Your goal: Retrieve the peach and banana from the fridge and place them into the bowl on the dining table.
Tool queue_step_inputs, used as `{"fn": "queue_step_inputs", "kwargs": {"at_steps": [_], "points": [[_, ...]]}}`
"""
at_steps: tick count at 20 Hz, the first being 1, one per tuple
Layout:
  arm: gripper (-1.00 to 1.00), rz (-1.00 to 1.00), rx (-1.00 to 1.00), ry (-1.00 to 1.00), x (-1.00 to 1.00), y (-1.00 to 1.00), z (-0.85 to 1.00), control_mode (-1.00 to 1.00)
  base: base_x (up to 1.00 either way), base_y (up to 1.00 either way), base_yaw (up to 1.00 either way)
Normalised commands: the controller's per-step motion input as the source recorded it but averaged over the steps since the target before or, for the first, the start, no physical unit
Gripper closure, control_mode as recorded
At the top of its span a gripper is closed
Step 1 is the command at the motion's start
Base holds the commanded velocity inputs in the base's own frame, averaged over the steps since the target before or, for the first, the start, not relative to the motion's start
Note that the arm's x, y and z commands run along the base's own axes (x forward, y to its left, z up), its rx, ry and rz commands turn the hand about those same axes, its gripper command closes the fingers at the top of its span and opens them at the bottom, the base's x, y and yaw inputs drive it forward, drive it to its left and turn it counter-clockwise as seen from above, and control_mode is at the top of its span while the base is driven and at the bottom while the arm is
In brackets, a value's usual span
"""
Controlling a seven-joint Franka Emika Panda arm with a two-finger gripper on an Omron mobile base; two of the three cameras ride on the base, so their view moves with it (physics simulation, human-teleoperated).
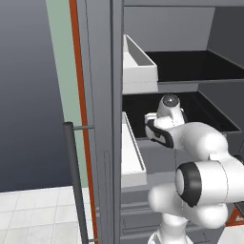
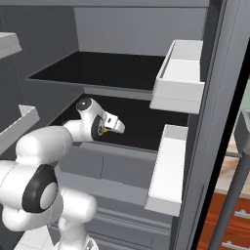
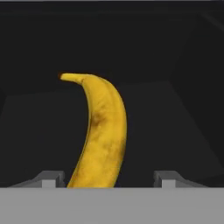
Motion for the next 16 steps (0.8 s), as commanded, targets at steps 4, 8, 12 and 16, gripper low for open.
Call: {"fn": "queue_step_inputs", "kwargs": {"at_steps": [4,8,12,16], "points": [[1.0,-0.02,0.0,0.0,-0.09,-0.01,-0.6,-1.0,0.0,0.0,0.0],[1.0,0.0,0.04,0.02,0.02,0.0,-0.34,-1.0,0.0,0.0,0.0],[1.0,0.0,0.08,0.08,-0.14,-0.11,-0.13,-1.0,0.0,0.0,0.0],[1.0,0.0,0.08,0.0,-0.94,-0.36,0.0,-1.0,0.0,0.0,0.0]]}}
